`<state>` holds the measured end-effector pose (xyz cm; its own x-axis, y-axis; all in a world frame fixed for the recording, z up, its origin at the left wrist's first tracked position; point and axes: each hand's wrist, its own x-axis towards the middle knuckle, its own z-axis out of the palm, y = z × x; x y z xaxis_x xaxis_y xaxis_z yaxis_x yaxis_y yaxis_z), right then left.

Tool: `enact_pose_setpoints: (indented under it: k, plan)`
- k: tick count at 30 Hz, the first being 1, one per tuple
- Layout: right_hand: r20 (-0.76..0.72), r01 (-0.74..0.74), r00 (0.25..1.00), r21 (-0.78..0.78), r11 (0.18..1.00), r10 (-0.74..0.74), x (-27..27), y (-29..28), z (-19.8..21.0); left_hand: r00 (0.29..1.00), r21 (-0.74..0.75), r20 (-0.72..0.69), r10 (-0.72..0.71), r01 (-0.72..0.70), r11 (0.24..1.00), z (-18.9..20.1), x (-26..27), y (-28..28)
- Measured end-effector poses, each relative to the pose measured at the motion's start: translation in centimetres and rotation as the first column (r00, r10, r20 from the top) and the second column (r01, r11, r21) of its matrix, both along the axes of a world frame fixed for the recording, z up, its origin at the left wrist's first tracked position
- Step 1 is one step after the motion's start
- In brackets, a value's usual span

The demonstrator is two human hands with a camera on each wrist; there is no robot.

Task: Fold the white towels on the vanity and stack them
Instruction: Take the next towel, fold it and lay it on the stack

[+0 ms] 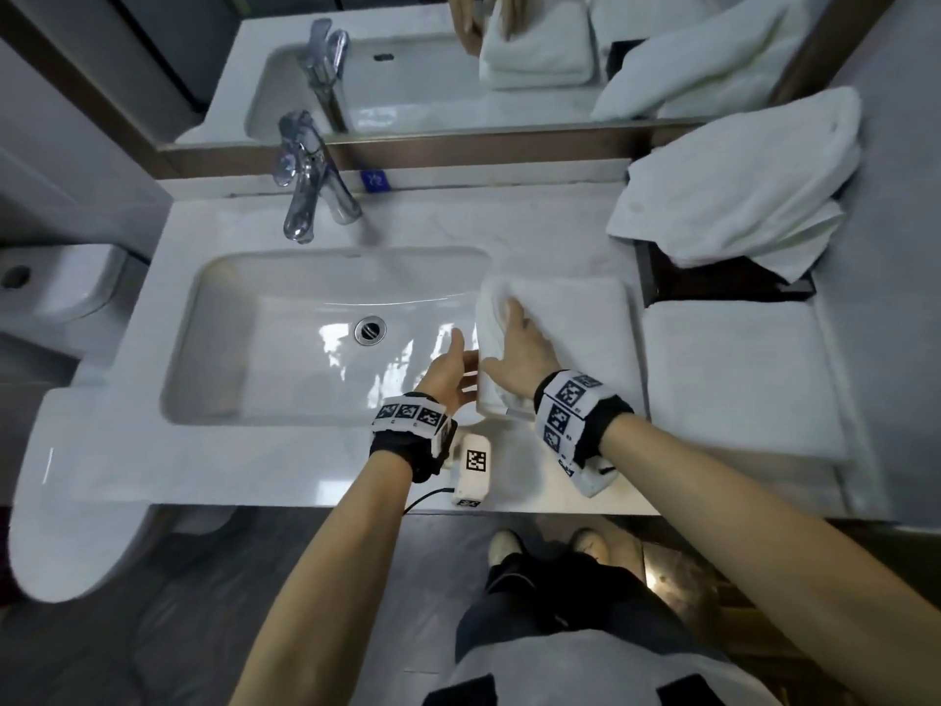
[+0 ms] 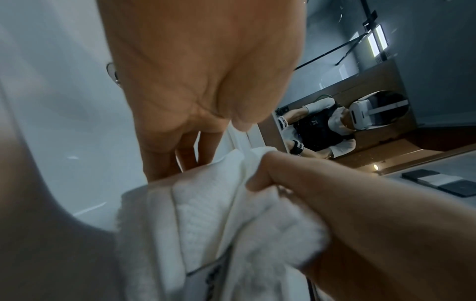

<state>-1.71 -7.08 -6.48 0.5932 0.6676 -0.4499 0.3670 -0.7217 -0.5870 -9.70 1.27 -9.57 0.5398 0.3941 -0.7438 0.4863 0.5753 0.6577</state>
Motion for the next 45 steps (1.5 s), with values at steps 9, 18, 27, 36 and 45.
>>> enact_pose_setpoints:
  k: [9,18,27,36,45]
  plan:
    - [-0.231,0.203,0.962,0.262,0.943,-0.143,2.0,-2.1,0.0,0.952,0.196,-0.174,-0.250,0.282,0.939,0.3,1.1,-0.4]
    - [0.411,-0.046,0.902,-0.208,0.977,0.130,4.2,-6.4,-4.5,0.895,0.485,-0.409,-0.180,0.380,0.787,0.2,5.1,-2.3]
    - [0.316,-0.068,0.945,-0.074,0.995,0.089,5.7,-7.3,-4.5,0.932,0.568,-0.343,-0.115,0.303,0.765,-0.6,4.0,-3.1]
    - [-0.360,0.586,0.786,0.172,0.792,-0.503,7.1,-10.7,-1.6,0.972,0.479,-0.206,-0.111,0.199,0.855,2.2,3.0,-1.7]
    - [-0.214,0.659,0.747,0.365,0.658,-0.629,13.2,-20.1,4.2,0.954,0.494,0.026,-0.299,0.248,0.833,6.5,10.0,-9.4]
